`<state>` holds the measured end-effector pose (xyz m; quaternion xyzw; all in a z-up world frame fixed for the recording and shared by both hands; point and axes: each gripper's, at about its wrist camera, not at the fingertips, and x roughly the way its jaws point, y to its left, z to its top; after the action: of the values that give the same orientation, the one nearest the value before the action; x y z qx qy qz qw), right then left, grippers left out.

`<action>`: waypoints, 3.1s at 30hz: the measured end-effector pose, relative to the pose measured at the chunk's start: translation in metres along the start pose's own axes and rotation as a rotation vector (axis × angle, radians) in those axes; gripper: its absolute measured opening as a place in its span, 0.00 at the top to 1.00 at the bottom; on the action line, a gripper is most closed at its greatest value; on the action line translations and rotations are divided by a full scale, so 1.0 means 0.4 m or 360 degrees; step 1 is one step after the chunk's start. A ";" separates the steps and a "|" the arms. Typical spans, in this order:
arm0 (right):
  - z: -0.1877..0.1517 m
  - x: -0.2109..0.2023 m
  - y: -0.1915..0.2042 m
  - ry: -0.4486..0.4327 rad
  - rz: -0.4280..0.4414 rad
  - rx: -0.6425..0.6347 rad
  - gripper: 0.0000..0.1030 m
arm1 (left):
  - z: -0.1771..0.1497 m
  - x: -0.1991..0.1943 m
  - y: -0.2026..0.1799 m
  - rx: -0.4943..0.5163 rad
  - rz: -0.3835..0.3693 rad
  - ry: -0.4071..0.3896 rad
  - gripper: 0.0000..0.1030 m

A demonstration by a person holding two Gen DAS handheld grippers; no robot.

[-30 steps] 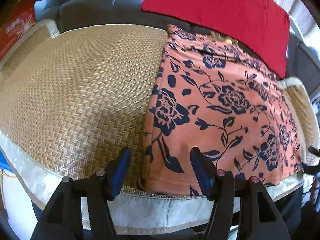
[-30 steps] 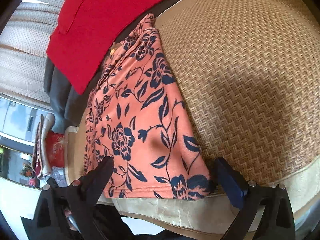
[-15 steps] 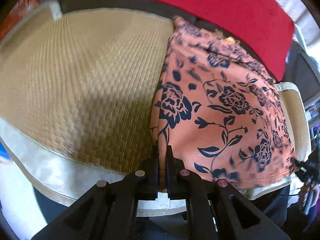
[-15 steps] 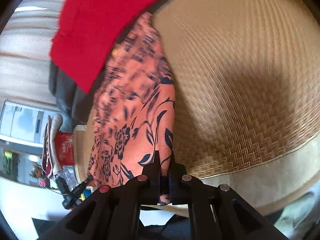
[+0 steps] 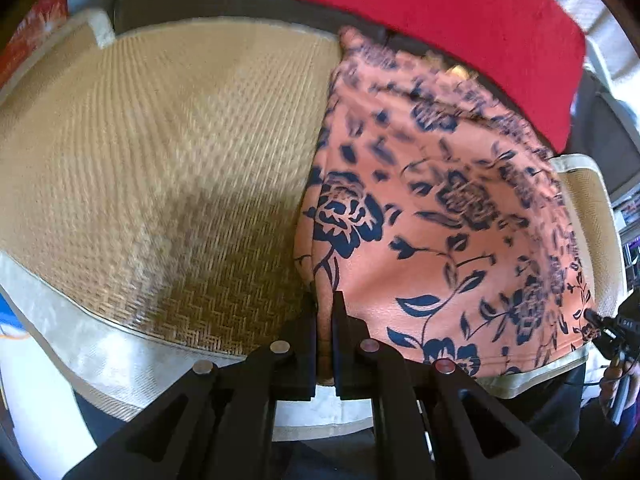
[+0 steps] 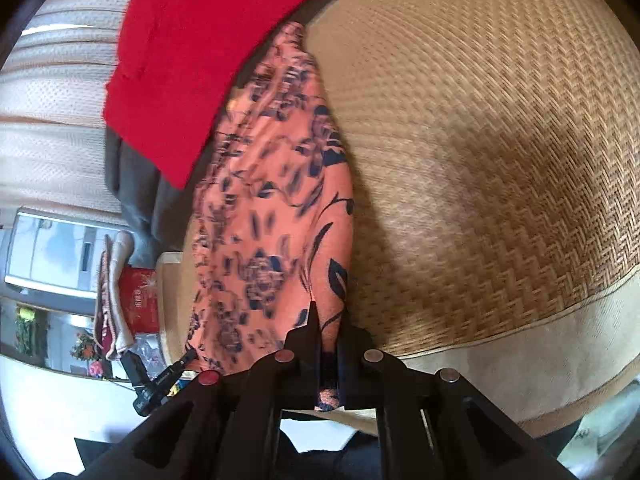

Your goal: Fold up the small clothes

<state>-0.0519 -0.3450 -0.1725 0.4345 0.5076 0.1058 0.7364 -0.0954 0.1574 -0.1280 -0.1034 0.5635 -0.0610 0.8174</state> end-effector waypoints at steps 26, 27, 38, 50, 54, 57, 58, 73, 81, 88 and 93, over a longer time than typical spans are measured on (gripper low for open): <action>0.679 0.041 0.387 -0.0409 0.0063 -0.0351 0.20 | 0.762 0.116 -0.231 0.0155 0.0129 -0.0620 0.15; 0.674 0.055 0.366 -0.0409 0.0003 -0.0335 0.19 | 0.755 0.140 -0.211 0.0148 0.0183 -0.0591 0.15; 0.354 0.123 0.186 -0.0331 -0.0160 -0.0216 0.19 | 0.495 0.291 -0.135 0.0065 0.0060 -0.0304 0.16; 0.350 0.094 0.292 -0.0425 -0.0143 -0.0022 0.91 | 0.495 0.209 -0.194 -0.0013 0.0037 -0.0313 0.84; 0.236 0.065 0.258 -0.0251 -0.0205 -0.0146 0.86 | 0.354 0.215 -0.143 0.0005 0.0041 -0.0210 0.76; 0.164 0.074 0.164 -0.0143 -0.0282 -0.0115 0.65 | 0.296 0.239 -0.097 -0.0037 0.0103 -0.0199 0.63; 0.152 0.059 0.147 -0.0165 -0.0221 -0.0109 0.56 | 0.300 0.231 -0.086 -0.0080 0.0083 -0.0219 0.61; 0.472 0.061 0.288 -0.0292 -0.0432 -0.0423 0.24 | 0.716 0.360 -0.190 0.0130 0.0212 -0.0226 0.56; 0.520 0.132 0.381 -0.0249 -0.0661 -0.0695 0.93 | 0.710 0.313 -0.200 0.0189 0.0228 -0.0401 0.96; 0.568 0.169 0.320 -0.0279 -0.0741 -0.0521 0.89 | 0.703 0.377 -0.155 0.0128 0.0259 -0.0244 0.83; 0.493 0.060 0.323 -0.0455 -0.0678 -0.0439 0.88 | 0.639 0.227 -0.167 0.0146 0.0332 -0.0482 0.46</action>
<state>0.1616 -0.3582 -0.0706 0.2244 0.4595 -0.0456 0.8582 0.1766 0.0986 -0.1066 -0.0149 0.4383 0.0147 0.8986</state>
